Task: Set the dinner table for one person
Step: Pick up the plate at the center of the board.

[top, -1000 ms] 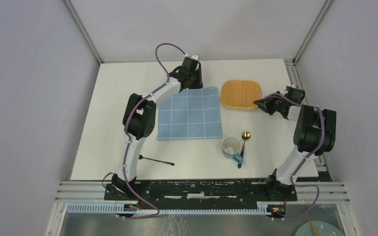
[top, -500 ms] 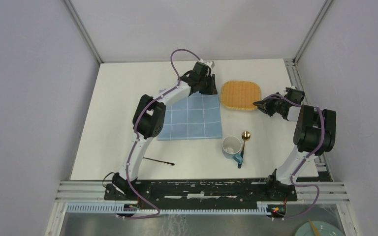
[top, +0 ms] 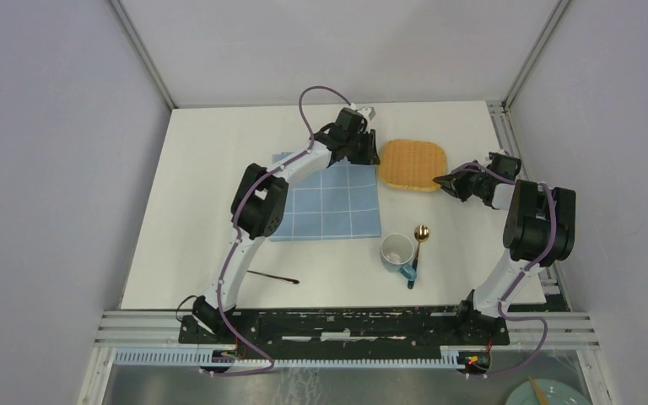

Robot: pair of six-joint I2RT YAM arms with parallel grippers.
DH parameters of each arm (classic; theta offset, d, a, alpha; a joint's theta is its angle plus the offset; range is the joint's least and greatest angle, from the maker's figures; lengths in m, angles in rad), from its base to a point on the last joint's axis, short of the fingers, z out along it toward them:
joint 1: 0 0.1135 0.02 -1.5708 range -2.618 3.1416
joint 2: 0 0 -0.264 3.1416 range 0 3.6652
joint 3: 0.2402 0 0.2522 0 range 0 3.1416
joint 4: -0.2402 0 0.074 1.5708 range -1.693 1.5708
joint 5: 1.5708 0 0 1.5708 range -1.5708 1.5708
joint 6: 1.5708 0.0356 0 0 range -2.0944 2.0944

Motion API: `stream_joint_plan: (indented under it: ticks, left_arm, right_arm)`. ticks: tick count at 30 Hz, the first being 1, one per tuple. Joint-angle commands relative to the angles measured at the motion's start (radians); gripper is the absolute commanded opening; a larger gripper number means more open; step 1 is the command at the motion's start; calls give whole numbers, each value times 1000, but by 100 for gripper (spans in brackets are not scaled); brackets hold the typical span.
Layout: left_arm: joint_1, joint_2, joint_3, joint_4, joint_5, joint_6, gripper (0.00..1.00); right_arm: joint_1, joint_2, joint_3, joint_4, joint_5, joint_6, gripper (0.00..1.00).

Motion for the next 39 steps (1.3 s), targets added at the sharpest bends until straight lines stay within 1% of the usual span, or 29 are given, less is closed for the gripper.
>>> stream_joint_plan:
  ticks: [1,16,17,19,24,31,36,39]
  left_arm:
    - [-14,22,44,41,38,11,34]
    - [-24,61,42,70,56,-28,34]
    - [-25,63,41,72,60,-29,32]
    - [-25,63,43,71,66,-29,24]
    - [-27,60,42,71,80,-29,3]
    - [-31,57,43,63,102,-29,2]
    - [-32,60,51,55,120,-29,2]
    - [-33,64,64,50,132,-32,2]
  right_arm:
    - [7,1,-12,-22,19,-36,0]
    - [8,15,-12,-19,18,-37,0]
    - [9,16,-10,-18,19,-36,0]
    - [11,24,-10,-11,18,-35,0]
    - [21,49,-10,16,24,-18,0]
    - [39,91,-13,73,31,23,0]
    - [48,120,-24,138,26,71,11]
    - [55,144,-28,181,23,108,12]
